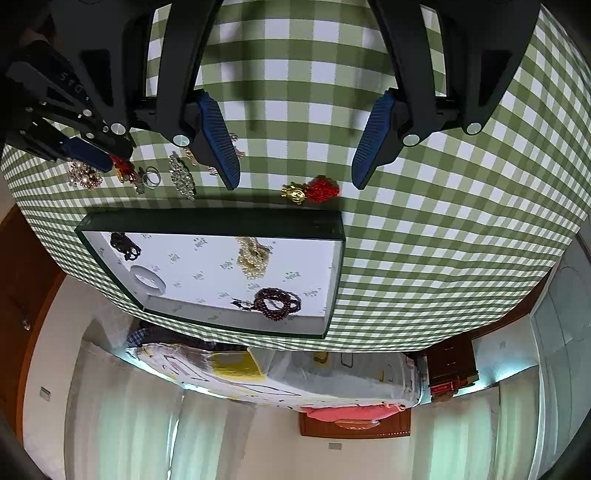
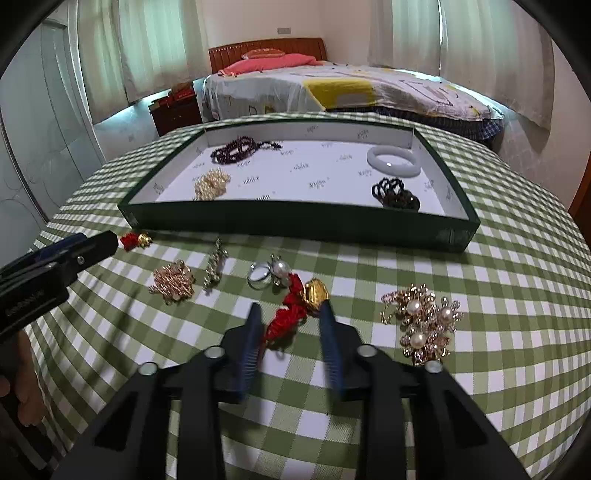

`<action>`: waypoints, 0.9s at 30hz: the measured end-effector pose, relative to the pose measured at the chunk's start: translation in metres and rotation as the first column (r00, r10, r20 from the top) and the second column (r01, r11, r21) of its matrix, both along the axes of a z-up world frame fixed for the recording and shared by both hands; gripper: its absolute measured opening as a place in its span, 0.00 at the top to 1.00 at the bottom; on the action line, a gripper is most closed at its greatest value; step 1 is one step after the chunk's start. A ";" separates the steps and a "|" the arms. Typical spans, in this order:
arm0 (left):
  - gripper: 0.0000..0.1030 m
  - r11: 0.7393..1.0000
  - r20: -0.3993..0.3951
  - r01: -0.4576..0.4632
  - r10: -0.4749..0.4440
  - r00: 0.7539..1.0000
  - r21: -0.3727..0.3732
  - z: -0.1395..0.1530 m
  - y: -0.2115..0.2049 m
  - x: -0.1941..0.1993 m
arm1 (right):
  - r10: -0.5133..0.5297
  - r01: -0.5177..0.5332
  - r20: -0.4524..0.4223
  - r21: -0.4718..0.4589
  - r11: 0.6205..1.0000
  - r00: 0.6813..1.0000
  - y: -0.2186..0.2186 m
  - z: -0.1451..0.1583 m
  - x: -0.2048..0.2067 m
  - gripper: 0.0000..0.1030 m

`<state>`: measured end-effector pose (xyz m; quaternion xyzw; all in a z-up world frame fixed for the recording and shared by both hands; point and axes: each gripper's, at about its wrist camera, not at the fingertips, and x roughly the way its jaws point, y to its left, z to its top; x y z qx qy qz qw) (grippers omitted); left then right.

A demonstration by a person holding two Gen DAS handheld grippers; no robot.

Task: Organize jewelry
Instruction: 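Grasp the red tassel charm with the right tool while the left tool grasps the gold chain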

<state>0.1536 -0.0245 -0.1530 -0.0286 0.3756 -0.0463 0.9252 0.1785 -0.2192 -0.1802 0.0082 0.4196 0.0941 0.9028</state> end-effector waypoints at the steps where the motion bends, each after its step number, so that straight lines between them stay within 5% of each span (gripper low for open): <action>1: 0.40 1.000 -0.001 0.005 -0.005 1.000 0.000 0.000 -0.001 -0.001 | -0.003 0.003 0.000 -0.004 1.000 1.000 -0.001 -0.001 -0.001 0.80; 3: 0.40 1.000 -0.005 0.011 -0.011 1.000 -0.001 -0.001 -0.004 -0.001 | -0.005 0.005 -0.002 -0.003 1.000 1.000 -0.004 -0.001 -0.001 0.87; 27: 0.43 0.991 -0.101 0.137 -0.136 0.986 0.005 -0.030 -0.049 0.016 | 0.002 -0.003 0.016 0.034 0.999 1.000 -0.017 -0.003 -0.004 0.88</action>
